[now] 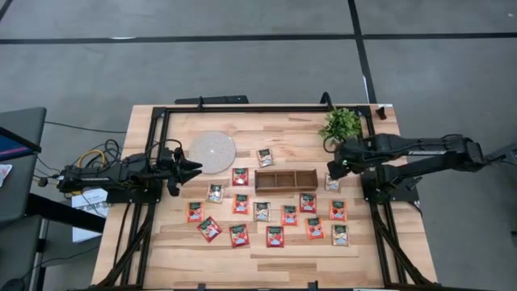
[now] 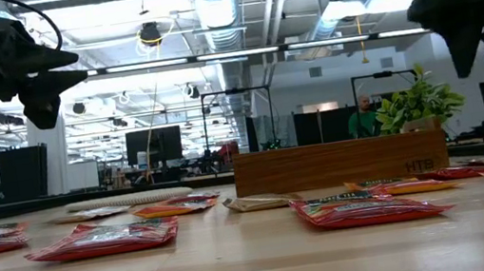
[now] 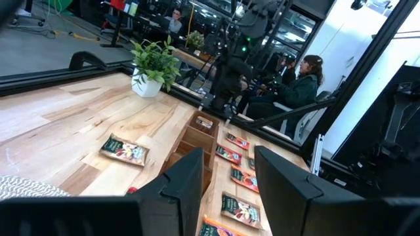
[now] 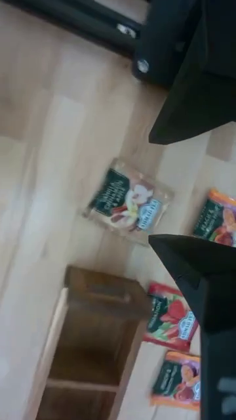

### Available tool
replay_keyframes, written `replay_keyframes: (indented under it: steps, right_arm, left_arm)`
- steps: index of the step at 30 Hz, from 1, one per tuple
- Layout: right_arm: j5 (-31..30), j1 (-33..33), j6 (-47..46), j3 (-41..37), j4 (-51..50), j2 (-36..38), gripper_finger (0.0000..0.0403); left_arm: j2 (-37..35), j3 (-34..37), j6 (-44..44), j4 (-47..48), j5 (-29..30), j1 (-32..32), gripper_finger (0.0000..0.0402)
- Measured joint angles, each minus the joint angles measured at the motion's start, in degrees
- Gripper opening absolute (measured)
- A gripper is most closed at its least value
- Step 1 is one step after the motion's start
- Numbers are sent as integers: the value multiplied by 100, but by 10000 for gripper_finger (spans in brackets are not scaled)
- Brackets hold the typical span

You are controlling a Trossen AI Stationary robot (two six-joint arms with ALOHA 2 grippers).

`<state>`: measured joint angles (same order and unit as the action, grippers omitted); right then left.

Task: Pick & Place Tea
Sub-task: Put the yellow tea bag into the right section of the wooden organizer

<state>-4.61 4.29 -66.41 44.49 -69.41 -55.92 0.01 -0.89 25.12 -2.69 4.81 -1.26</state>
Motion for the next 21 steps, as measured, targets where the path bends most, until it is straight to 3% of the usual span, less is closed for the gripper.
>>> replay_keyframes:
  steps: [11,21]
  right_arm:
    - [14,-1,-1098,0,282,-1440,228]
    - [-66,76,-1808,0,1178,-2216,225]
  left_arm:
    - [0,0,4,-38,1,0,129]
    - [0,-2,3,-40,0,0,129]
